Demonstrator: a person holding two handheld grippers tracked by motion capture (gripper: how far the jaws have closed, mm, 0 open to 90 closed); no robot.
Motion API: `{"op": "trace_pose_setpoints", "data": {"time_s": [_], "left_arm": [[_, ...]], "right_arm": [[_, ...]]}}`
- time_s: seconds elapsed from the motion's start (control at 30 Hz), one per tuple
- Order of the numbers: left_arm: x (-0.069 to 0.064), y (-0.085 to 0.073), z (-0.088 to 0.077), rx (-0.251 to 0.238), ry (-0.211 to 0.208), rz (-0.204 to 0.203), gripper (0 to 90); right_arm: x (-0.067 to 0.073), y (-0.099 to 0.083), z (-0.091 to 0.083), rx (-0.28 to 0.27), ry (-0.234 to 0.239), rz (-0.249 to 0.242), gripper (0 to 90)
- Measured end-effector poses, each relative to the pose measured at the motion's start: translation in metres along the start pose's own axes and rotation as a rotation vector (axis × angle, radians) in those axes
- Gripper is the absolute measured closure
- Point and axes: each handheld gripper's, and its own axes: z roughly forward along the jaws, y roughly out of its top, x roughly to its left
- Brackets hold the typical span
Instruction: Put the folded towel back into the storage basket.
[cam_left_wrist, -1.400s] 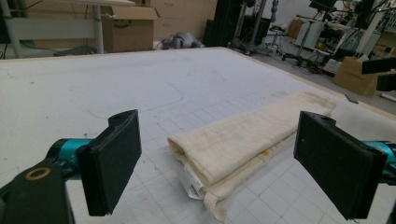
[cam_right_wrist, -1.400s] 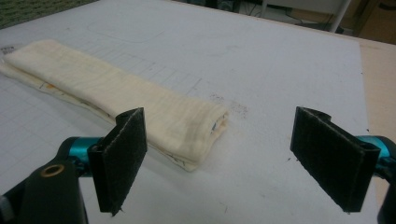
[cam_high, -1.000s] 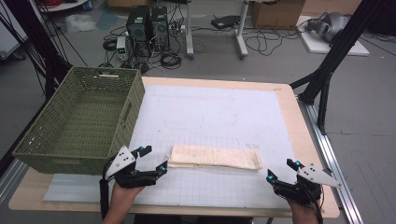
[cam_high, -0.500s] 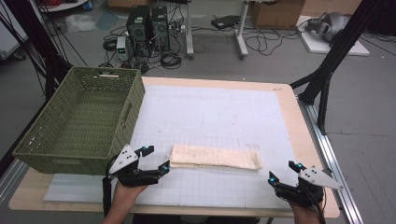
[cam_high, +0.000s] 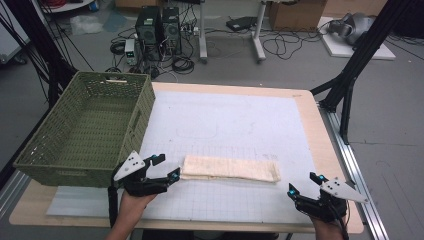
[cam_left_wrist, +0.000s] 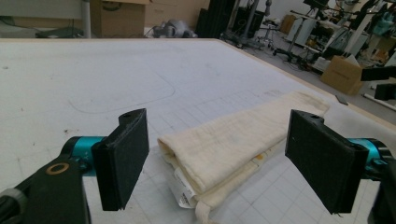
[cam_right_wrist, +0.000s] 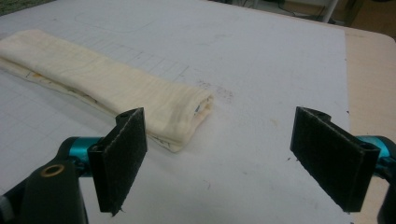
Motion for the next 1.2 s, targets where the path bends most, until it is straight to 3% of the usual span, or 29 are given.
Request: {"op": "trace_pose_setpoints", "data": {"time_s": [0.2,0.47,0.67,0.9,1.2], "left_arm": [[0.001,0.002,0.005,0.031,-0.006,-0.009,21.8],[-0.001,0.002,0.022,0.152,-0.003,-0.001,24.1],[0.002,0.011,0.039,0.202,0.001,-0.037,25.3],[0.001,0.011,0.055,0.257,0.040,-0.057,26.3],[0.003,0.003,0.066,0.369,0.131,-0.032,31.7]], "right_arm": [[0.001,0.000,0.001,0.003,0.001,-0.004,17.3],[0.000,-0.001,0.001,0.005,0.002,0.001,17.3],[0.001,-0.001,0.000,0.005,-0.001,0.011,17.3],[0.000,-0.001,0.000,0.005,-0.001,0.014,17.3],[0.001,-0.001,0.001,0.014,0.003,0.011,17.6]]}}
